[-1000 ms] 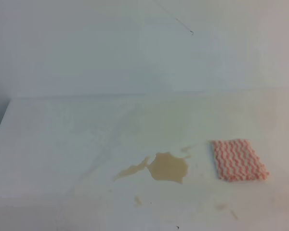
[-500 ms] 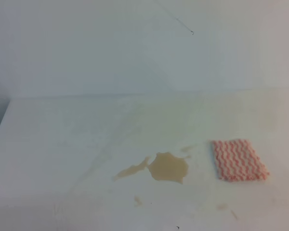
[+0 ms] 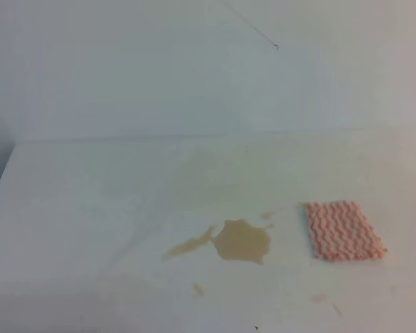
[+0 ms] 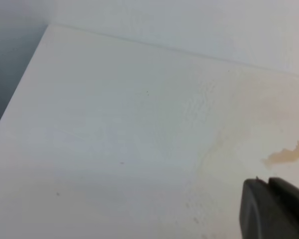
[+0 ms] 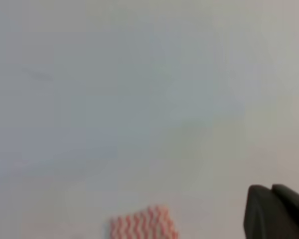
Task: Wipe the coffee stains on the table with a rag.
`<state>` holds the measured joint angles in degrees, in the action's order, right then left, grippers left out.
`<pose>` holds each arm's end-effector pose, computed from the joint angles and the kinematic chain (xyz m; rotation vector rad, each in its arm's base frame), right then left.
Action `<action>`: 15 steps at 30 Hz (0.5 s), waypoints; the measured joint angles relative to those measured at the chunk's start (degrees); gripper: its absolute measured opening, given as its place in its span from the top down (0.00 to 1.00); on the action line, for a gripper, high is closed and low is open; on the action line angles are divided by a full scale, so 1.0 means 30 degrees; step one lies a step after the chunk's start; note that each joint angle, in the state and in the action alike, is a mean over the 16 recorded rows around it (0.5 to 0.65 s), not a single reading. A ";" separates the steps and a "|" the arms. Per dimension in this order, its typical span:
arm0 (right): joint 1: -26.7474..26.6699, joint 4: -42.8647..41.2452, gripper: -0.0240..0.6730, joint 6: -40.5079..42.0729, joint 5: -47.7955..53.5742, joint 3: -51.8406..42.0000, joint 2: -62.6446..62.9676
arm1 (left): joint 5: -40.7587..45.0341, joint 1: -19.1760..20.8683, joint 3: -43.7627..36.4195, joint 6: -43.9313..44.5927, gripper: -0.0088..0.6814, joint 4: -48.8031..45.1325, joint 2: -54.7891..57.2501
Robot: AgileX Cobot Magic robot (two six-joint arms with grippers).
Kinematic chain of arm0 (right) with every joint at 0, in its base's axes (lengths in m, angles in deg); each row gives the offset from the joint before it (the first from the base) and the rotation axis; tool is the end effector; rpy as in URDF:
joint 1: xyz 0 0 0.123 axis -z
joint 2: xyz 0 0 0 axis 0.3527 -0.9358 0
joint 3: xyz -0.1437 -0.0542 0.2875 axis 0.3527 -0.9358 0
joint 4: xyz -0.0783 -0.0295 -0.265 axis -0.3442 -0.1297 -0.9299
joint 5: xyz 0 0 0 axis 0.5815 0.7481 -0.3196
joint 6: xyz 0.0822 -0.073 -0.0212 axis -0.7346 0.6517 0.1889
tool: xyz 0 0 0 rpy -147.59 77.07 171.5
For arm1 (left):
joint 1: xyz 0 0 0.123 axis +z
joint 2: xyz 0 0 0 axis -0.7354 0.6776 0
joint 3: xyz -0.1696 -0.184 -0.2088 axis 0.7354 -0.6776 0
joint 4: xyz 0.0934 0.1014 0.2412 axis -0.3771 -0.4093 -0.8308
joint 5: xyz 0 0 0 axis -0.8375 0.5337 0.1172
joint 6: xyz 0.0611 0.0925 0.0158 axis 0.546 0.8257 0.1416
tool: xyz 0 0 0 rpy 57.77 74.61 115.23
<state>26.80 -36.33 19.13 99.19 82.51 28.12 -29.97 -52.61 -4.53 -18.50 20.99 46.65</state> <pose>0.1167 -0.0050 0.3003 0.2942 1.7194 0.1923 0.0588 -0.0108 0.1794 -0.2073 1.8077 -0.3646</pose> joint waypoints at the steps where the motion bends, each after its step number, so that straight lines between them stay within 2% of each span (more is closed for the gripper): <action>1: 0.0000 0.0098 0.97 -0.0010 0.0365 0.0472 -0.0740 | 0.0000 0.0000 0.0000 0.0000 0.99 0.0000 0.0000; 8: 0.0000 0.1413 0.97 0.0032 0.1546 0.2806 -0.4824 | 0.0000 0.0000 0.0000 0.0000 0.99 0.0000 0.0000; 15: 0.0000 0.2661 0.97 0.0786 0.0279 0.3326 -0.7218 | 0.0020 0.0000 0.0000 -0.0001 0.99 0.0000 0.0000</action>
<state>26.80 -28.35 21.49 100.03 92.48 6.46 -29.91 -52.61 -4.53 -18.50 20.99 46.65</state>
